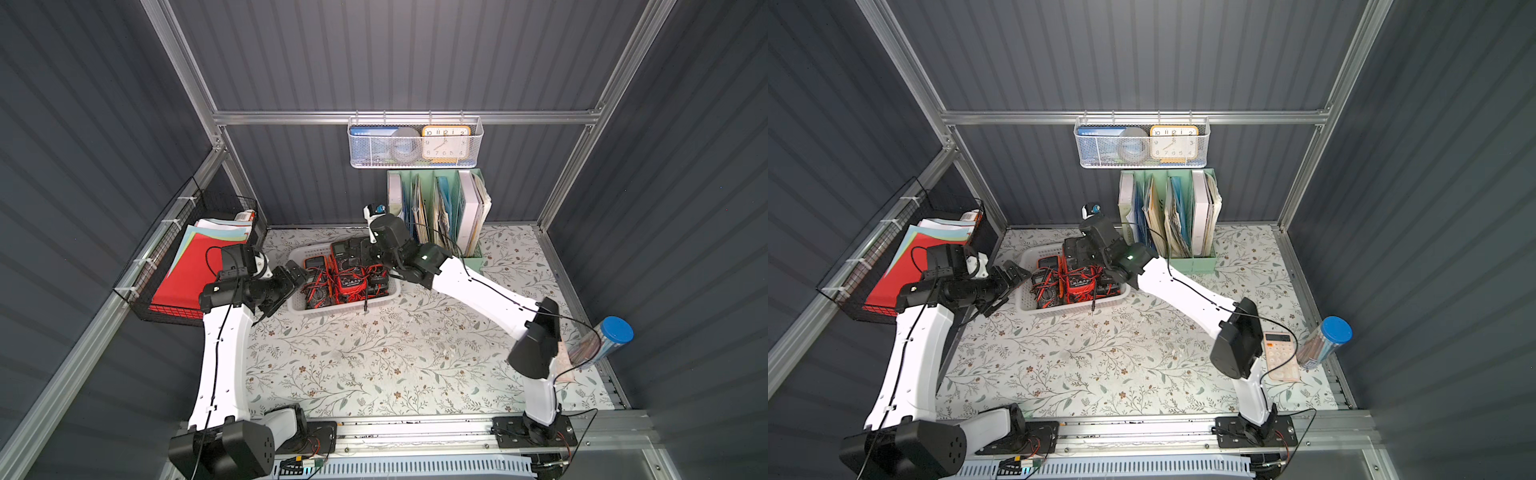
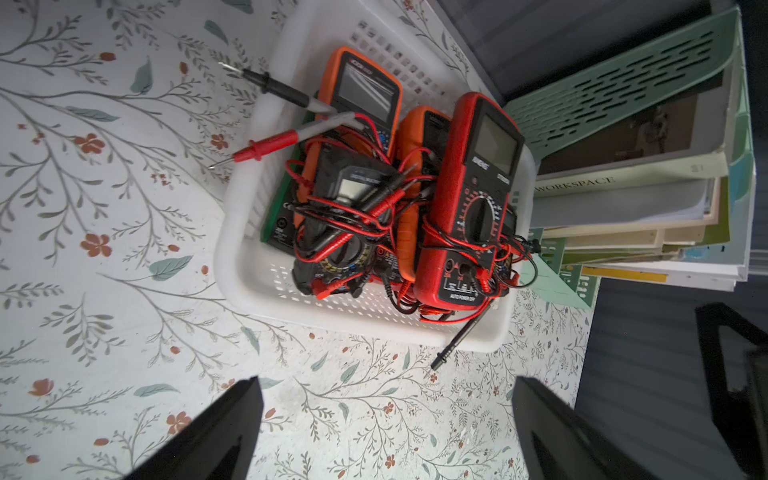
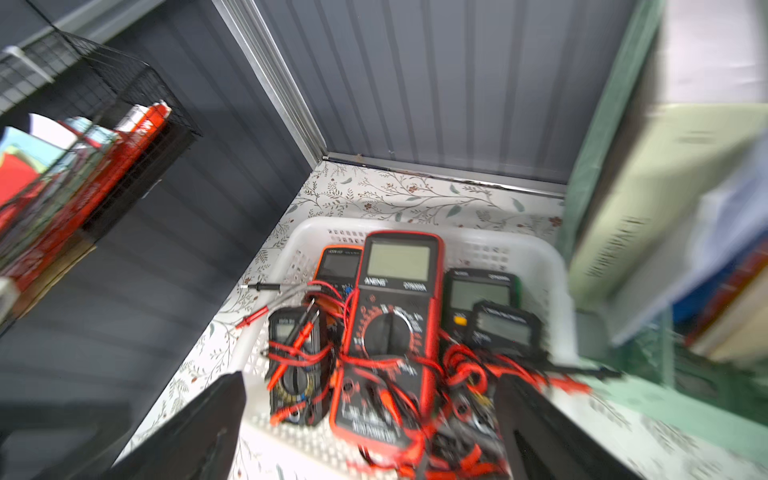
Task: Put the multimeter into the basket
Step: Reset both arms
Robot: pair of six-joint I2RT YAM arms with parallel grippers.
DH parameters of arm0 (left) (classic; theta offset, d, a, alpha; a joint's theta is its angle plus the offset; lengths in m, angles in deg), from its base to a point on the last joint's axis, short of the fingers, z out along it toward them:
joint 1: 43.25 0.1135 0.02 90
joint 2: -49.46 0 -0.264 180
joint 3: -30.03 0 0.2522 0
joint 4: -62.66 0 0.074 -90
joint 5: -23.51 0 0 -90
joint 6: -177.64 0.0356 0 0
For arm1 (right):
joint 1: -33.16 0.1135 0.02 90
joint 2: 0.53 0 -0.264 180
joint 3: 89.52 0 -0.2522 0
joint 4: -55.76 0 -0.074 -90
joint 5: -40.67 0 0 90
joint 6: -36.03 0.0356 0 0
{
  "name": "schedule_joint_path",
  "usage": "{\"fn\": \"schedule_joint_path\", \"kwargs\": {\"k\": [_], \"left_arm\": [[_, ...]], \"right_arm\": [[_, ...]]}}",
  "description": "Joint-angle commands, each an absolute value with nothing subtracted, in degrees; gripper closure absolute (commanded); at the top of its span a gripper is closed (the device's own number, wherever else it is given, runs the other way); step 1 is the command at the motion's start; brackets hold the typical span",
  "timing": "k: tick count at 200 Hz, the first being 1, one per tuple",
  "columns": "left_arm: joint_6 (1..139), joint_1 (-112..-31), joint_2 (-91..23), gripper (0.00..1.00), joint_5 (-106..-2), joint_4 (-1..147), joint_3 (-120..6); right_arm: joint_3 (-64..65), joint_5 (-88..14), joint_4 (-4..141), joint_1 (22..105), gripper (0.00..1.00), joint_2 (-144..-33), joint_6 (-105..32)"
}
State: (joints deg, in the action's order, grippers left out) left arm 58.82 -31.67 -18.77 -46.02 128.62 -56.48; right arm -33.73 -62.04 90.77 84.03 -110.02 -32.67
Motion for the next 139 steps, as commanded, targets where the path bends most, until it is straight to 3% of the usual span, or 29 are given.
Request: {"fn": "schedule_joint_path", "kwargs": {"k": [1,46,95,139], "left_arm": [[61.4,-38.6,-17.5,0.01,-52.3,126.0,-57.6],[61.9,-49.4,-16.8,0.01,-62.2,118.7,-54.8],[69.3,-57.6,-14.8,0.01,-76.2,103.5,-43.7],[82.6,-60.5,-14.0,0.01,-80.2,78.6,-26.4]], "right_arm": [[-25.5,-63.9,86.2,84.1,0.01,-100.5,-34.7],[-3.5,-65.1,84.9,79.6,0.01,-78.7,-33.8],[18.9,-69.0,84.6,67.2,0.01,-55.2,-32.4],[30.4,-70.5,82.2,54.6,0.01,-48.9,-32.2]]}}
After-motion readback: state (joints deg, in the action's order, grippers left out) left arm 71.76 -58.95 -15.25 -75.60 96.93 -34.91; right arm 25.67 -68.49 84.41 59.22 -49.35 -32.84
